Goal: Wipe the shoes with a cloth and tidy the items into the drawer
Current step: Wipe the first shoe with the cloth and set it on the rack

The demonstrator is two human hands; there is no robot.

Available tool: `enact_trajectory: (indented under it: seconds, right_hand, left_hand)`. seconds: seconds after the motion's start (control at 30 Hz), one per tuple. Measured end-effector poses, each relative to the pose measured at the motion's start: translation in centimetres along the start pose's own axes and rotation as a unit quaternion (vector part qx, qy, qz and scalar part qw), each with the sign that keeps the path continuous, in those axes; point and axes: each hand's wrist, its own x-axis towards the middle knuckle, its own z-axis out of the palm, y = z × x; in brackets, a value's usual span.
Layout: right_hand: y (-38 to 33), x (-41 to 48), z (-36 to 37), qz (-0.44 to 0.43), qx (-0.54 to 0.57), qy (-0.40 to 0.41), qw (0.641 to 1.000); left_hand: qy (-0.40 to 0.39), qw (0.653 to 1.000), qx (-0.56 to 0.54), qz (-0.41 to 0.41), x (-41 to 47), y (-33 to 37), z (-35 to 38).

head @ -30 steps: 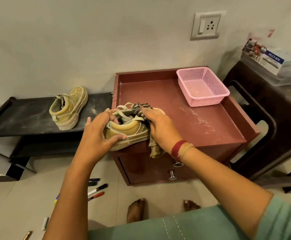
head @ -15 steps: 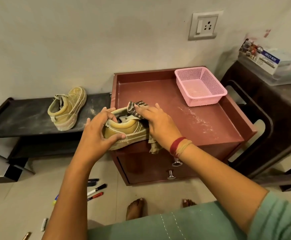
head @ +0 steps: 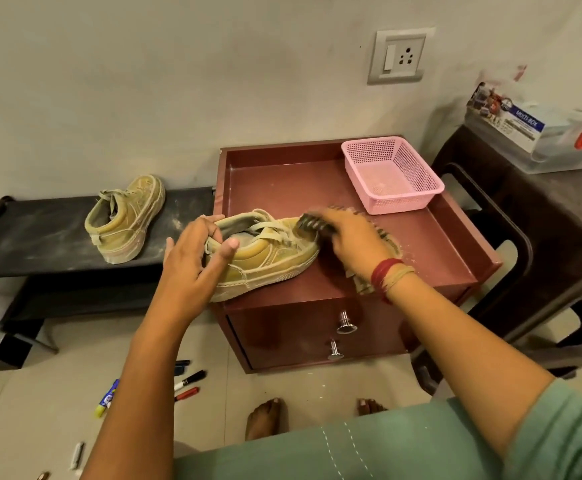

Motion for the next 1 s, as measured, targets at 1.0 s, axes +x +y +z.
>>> enact_trajectory:
  seconds: [1.0]
  right_hand:
    - [-0.6,-0.2,3.2,-0.006,0.018,-0.042,0.999]
  left_hand:
    - [0.184,0.981,0.053,-0.010,-1.2,1.2,0.6]
